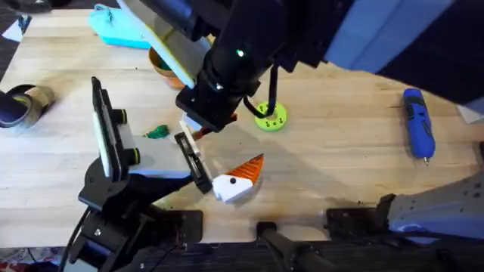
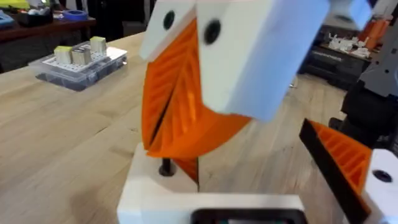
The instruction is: Pick up the gripper from the table and insert it into the empty holder that is missing its gripper. Then pick up a screw, insert it into the mounting hole, and use the screwdriver to tighten it. Finally, clean up the table by picking up the vegetable and placing it into the bucket.
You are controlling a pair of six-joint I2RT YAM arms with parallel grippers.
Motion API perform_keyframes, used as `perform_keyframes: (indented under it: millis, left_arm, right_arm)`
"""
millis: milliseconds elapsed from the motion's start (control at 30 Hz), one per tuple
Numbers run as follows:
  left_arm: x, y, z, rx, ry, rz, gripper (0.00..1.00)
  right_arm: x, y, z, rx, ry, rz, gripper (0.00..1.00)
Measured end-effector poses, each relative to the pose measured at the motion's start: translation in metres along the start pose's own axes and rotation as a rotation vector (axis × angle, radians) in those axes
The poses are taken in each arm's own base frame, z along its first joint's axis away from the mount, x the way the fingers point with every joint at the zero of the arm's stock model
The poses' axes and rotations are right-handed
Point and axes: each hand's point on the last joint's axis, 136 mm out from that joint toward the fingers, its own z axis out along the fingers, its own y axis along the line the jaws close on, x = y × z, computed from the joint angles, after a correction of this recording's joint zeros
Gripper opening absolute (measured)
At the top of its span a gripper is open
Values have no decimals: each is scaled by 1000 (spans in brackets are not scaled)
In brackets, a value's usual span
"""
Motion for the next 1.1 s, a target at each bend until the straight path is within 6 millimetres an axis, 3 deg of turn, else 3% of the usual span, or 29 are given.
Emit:
perform_keyframes:
  millis: [500, 600, 767, 800, 1100]
  left_arm:
    - [0, 0, 0, -1, 1, -14, 992]
    - [0, 0, 0, 1, 1, -14, 992]
    - [0, 1, 0, -6, 0, -12, 992]
    - [0, 1, 0, -5, 0, -10, 992]
    - [0, 0, 0, -2, 0, -1, 992]
  right_arm:
    - [0, 7, 11, 11, 22, -27, 22]
    - [0, 8, 11, 7, 21, -24, 191]
    - [-2, -13, 4, 75, 12, -11, 917]
    - [-3, -15, 2, 77, 7, -5, 975]
    - [-9, -24, -27, 56, -67, 29, 995]
